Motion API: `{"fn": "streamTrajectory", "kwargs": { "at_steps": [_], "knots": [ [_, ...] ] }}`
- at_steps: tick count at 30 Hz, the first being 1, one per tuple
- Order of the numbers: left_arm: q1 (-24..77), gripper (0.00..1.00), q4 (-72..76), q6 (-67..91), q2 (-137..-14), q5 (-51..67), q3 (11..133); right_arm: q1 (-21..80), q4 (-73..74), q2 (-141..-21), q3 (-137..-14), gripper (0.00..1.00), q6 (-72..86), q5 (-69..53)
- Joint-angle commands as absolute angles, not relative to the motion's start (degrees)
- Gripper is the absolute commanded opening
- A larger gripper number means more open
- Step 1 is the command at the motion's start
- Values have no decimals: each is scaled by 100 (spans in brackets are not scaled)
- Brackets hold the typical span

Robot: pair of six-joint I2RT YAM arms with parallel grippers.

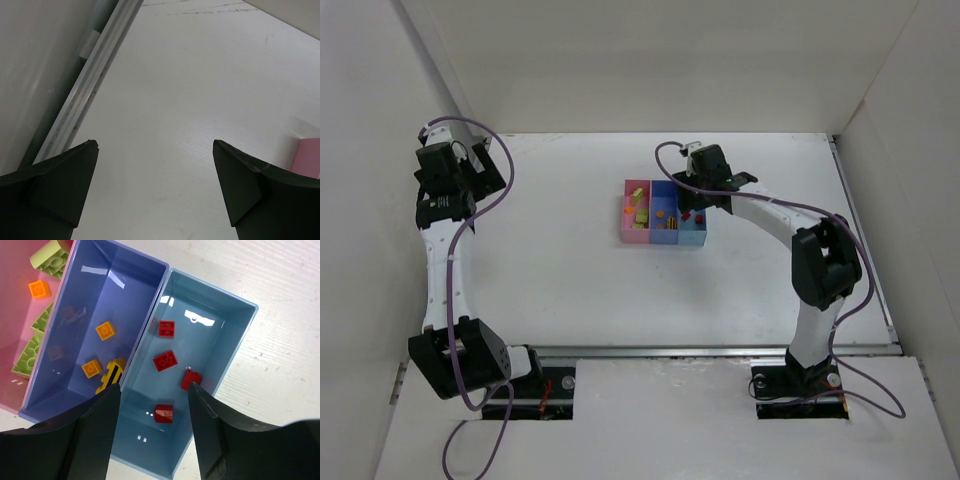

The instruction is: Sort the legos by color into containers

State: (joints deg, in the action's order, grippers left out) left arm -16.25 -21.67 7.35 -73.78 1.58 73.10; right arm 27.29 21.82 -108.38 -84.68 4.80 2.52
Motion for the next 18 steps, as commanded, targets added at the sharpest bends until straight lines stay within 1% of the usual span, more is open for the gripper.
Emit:
{"fn": "streamTrajectory", "kwargs": {
  "at_steps": [1,3,6,7,9,10,11,12,13,14,15,18],
  "knots": [
    [-1652,99,-1969,782,-7233,246,7541,2637,1978,-10372,-8525,62,501,202],
    [-1652,99,-1969,782,-7181,246,7489,2637,1978,-10109,-8464,62,501,255],
    [-1652,99,-1969,782,-7181,246,7488,2383,1838,-9687,-8324,62,501,456],
    [-1652,99,-1969,782,-7181,246,7488,2286,1837,-9355,-8262,64,571,570],
    [-1652,99,-1969,782,-7128,246,7488,1917,1785,-8984,-8044,68,755,1254],
    [-1652,99,-1969,782,-7128,246,7436,1777,1784,-8600,-7946,73,956,1596],
    [-1652,99,-1969,782,-7128,246,7436,1627,1732,-8396,-7832,85,1045,1965],
    [-1652,99,-1969,782,-7076,246,7436,1382,1731,-8202,-7561,91,1115,2743],
    [-1652,99,-1917,782,-7075,246,7383,1275,1627,-8017,-7411,98,1195,3203],
    [-1652,99,-1916,782,-7075,246,7383,1196,1461,-7641,-7253,100,1335,3634],
    [-1652,99,-1916,834,-7075,246,7331,1039,1459,-7464,-7120,100,1458,4439],
    [-1652,99,-1916,835,-7075,246,7330,976,1406,-6918,-6716,100,2195,5743]
  ]
}}
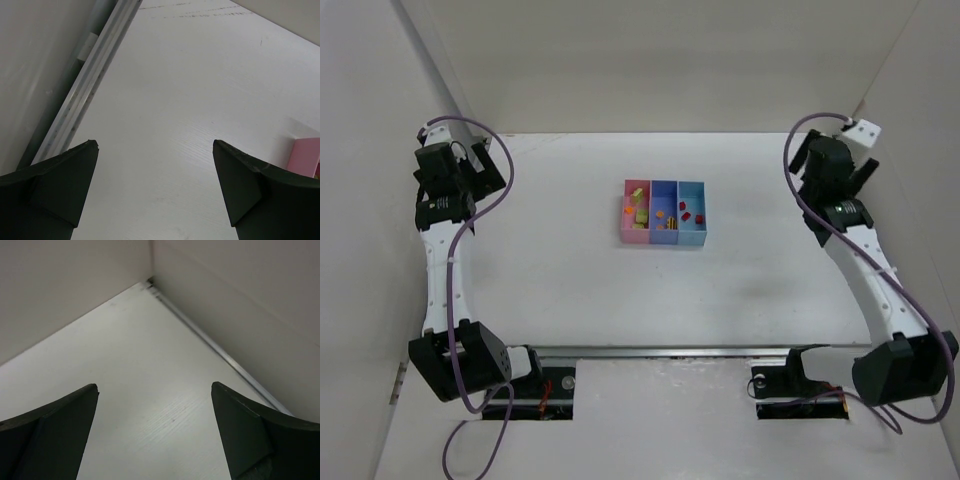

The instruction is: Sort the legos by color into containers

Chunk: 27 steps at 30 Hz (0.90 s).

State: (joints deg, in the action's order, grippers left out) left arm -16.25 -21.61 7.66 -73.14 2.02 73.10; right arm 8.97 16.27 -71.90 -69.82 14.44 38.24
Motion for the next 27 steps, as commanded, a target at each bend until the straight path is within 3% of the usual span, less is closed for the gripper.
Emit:
{"fn": "streamTrajectory", "kwargs": {
  "at_steps": [1,6,11,27],
  "knots": [
    [-1652,99,-1916,835,-7075,298,7330,976,1406,-6830,-6593,100,2336,6331],
    [-1652,99,-1863,958,-7075,439,7278,976,1572,-6907,-6732,100,2495,6653],
    [-1652,99,-1863,958,-7022,554,7277,976,2873,-7277,-7338,100,3075,6802],
    [-1652,99,-1863,1010,-6864,554,7172,976,2822,-7110,-7339,100,2998,6504]
  ]
}}
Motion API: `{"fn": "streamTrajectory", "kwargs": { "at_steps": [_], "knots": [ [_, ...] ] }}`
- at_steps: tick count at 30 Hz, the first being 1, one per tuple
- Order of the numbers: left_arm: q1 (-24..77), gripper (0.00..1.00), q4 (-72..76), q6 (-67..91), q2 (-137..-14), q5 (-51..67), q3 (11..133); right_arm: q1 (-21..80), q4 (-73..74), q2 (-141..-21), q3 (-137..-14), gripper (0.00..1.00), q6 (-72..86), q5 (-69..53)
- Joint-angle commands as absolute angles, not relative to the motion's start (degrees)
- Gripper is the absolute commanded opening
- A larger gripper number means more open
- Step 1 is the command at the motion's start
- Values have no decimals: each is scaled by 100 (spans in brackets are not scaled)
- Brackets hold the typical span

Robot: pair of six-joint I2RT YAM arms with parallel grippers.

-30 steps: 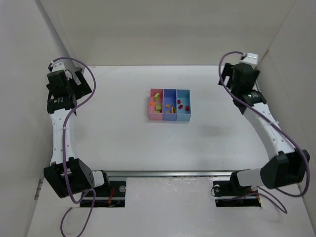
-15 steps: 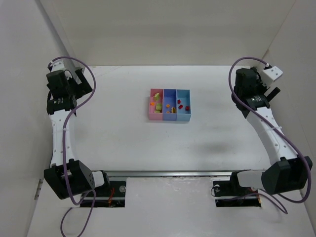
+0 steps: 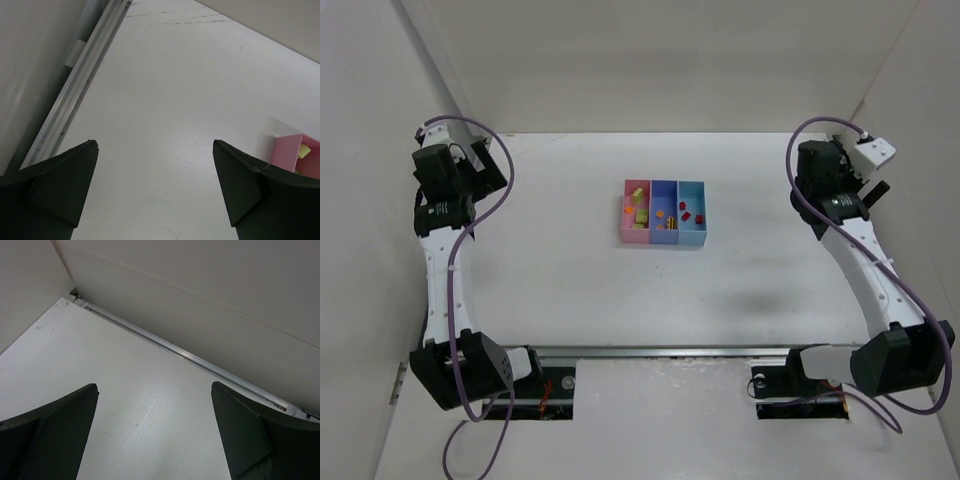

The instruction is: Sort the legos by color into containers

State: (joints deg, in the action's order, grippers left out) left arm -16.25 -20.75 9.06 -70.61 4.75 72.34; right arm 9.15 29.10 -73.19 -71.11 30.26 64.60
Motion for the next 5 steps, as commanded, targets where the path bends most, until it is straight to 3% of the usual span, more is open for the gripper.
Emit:
{"fn": "streamTrajectory", "kwargs": {
  "at_steps": [1,5],
  "knots": [
    [-1652,99,-1863,1011,-6864,606,7172,976,2821,-7049,-7339,100,2997,6504],
    [-1652,99,-1863,1011,-6864,606,7172,976,2769,-6987,-7339,100,2936,6504]
  ]
}}
